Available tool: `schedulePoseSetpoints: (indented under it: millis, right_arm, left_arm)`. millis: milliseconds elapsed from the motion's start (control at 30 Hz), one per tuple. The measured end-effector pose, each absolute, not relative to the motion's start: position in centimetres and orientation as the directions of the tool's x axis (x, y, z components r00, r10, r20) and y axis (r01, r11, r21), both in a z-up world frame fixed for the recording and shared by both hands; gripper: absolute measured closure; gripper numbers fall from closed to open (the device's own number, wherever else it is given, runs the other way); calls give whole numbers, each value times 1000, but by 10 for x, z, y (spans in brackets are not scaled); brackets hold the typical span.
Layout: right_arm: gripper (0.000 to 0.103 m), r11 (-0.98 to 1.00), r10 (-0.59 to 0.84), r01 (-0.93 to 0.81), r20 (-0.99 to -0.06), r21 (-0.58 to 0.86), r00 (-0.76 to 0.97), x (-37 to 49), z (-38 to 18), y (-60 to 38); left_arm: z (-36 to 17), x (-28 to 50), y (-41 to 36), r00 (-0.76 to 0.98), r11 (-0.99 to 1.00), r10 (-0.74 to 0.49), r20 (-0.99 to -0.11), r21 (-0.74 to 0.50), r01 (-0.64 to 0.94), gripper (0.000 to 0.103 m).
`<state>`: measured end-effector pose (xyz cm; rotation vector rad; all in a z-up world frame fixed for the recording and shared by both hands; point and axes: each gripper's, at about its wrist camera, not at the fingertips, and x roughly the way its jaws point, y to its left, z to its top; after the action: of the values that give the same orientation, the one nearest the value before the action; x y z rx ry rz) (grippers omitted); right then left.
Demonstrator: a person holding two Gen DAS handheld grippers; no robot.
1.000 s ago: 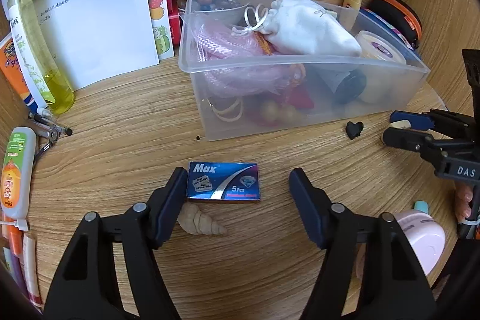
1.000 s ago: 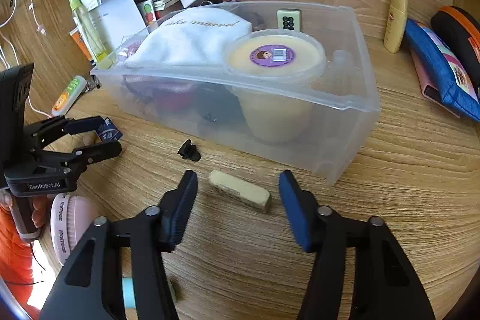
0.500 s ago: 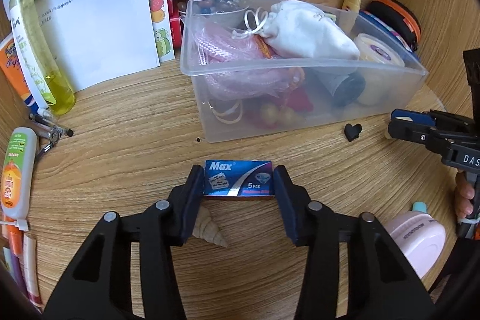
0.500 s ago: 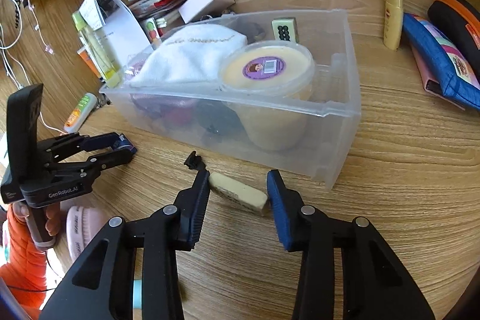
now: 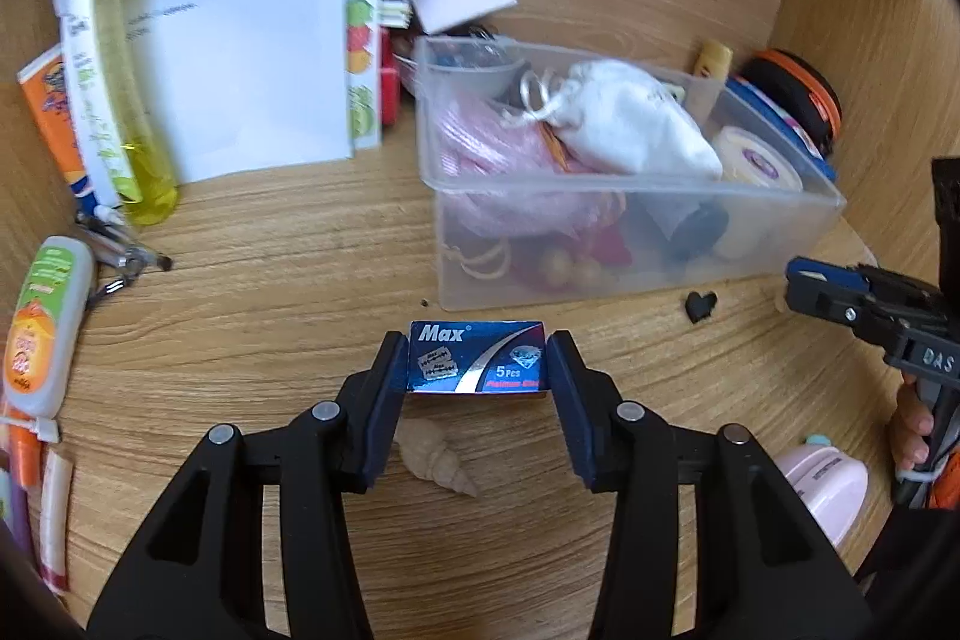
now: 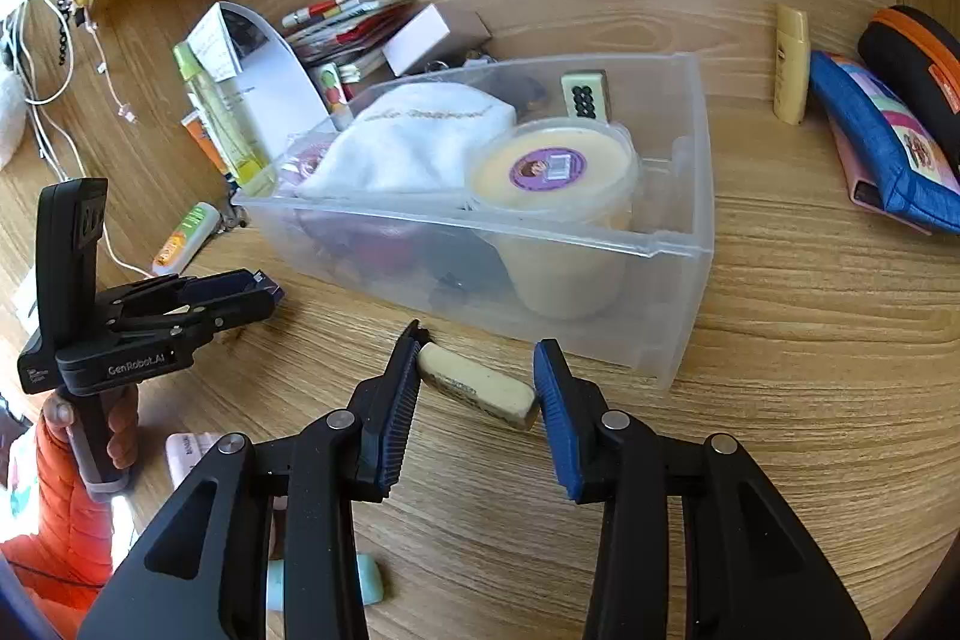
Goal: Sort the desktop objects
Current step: 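Lift the blade box and block and carry both over the clear box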
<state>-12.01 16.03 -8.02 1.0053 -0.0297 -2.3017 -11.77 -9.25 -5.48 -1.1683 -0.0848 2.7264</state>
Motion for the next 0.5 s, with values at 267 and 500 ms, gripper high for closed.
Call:
schedulePoseSetpoints:
  millis: [267, 500]
  right_arm:
    - [67, -802, -558, 552, -620, 230, -552, -112, -77, 162]
    - [67, -792, -569, 573, -592, 210, -570, -99, -69, 162]
  left_arm:
    - [-45, -106, -100, -736, -990, 141, -663, -114, -86, 56]
    - [-40, -99, -97, -774, -997, 83, -627, -55, -62, 56]
